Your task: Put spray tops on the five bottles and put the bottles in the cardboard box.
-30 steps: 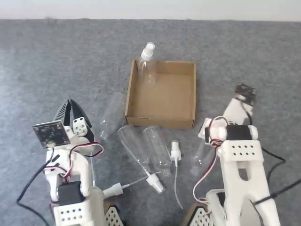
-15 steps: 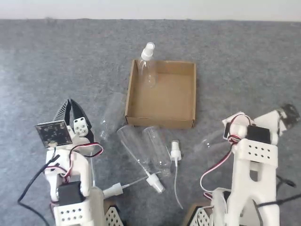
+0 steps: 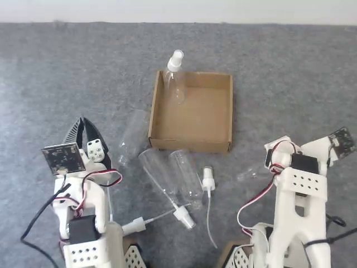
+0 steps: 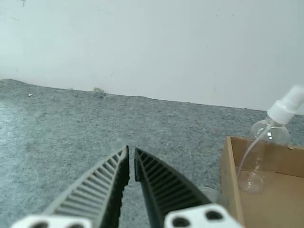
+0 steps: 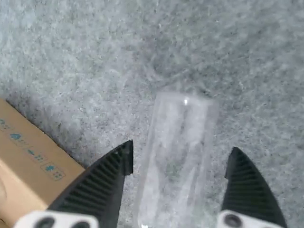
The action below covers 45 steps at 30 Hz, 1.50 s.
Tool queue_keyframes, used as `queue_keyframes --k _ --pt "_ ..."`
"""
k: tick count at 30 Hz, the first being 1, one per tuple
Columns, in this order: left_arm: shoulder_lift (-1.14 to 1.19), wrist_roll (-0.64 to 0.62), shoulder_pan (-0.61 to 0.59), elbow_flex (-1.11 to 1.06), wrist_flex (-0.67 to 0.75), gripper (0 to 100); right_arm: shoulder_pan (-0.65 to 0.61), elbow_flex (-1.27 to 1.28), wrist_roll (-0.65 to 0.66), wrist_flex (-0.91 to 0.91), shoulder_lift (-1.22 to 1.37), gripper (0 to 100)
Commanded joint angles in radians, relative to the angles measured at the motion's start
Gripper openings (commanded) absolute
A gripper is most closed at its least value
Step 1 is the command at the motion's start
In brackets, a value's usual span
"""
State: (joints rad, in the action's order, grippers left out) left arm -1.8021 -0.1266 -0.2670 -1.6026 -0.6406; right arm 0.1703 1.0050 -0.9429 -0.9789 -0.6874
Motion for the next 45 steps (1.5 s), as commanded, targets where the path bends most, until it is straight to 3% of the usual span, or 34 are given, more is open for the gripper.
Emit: queue_keyframes --k 1,10,22,31,37,42,45 --pt "-0.020 0.009 -0.008 0.008 0.038 2 0.005 -0.012 -0.006 0.027 -0.042 28.1" --pt "-0.020 0.011 -0.008 0.008 0.038 2 -0.001 -0.021 0.005 0.019 -0.054 28.1" --pt "-0.020 0.011 -0.008 0.008 0.038 2 -0.007 -0.155 0.261 -0.162 -0.056 28.3" --pt "-0.020 0.011 -0.008 0.008 0.038 2 -0.105 -0.219 0.307 -0.268 -0.056 28.1" --pt "-0.020 0.011 -0.008 0.008 0.038 2 -0.151 -0.262 0.480 -0.375 -0.054 28.1" --pt "-0.020 0.011 -0.008 0.008 0.038 2 -0.145 -0.381 0.790 -0.549 -0.044 28.1" --pt "-0.020 0.011 -0.008 0.008 0.038 2 -0.147 -0.408 0.887 -0.584 -0.044 28.1"
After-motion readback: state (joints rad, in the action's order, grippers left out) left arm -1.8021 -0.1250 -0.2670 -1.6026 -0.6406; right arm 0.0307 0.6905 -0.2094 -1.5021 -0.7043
